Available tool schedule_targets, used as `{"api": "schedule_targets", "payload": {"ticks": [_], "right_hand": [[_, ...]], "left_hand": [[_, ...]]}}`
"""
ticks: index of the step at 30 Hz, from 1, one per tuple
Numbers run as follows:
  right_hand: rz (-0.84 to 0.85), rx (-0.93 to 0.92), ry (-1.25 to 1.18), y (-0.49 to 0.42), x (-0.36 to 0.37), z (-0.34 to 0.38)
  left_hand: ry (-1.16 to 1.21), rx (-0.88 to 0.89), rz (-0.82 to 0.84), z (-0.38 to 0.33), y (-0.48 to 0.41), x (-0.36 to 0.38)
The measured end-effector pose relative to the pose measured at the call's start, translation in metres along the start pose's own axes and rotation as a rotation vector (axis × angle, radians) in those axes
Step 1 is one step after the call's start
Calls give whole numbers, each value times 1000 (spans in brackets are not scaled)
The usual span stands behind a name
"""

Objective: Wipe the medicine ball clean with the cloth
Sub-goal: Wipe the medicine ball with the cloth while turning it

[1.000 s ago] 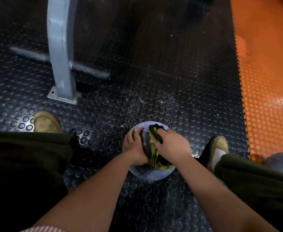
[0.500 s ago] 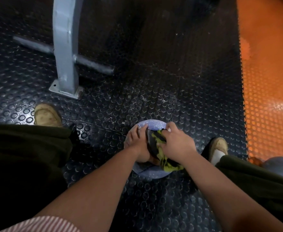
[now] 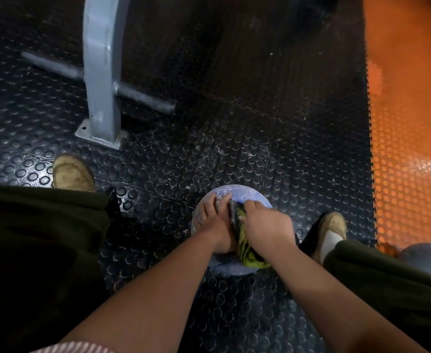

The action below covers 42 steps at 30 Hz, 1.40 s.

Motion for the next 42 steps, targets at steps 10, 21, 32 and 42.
{"api": "schedule_targets", "payload": {"ticks": [10,21,32,42], "right_hand": [[55,16,-56,32,-1,-8],[-51,64,-76,16,-7,-10],[43,112,-127,-8,-6,-6],[103,204,-119,21,-15,-27]], "left_hand": [[41,67,-44,-5,-3,-2],[57,84,-6,-13,-4,-1],[68,89,-55,-4,-4,1],[61,161,3,-9,-3,1]]}}
Point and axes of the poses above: each hand's wrist, its own y-axis away from the middle knuckle, its own x-axis out of the palm, z = x × y, the point moved 2 cm from there along -y, towards the middle knuckle, and after that the axes turned 14 degrees about -z, right-handed, at the moved point
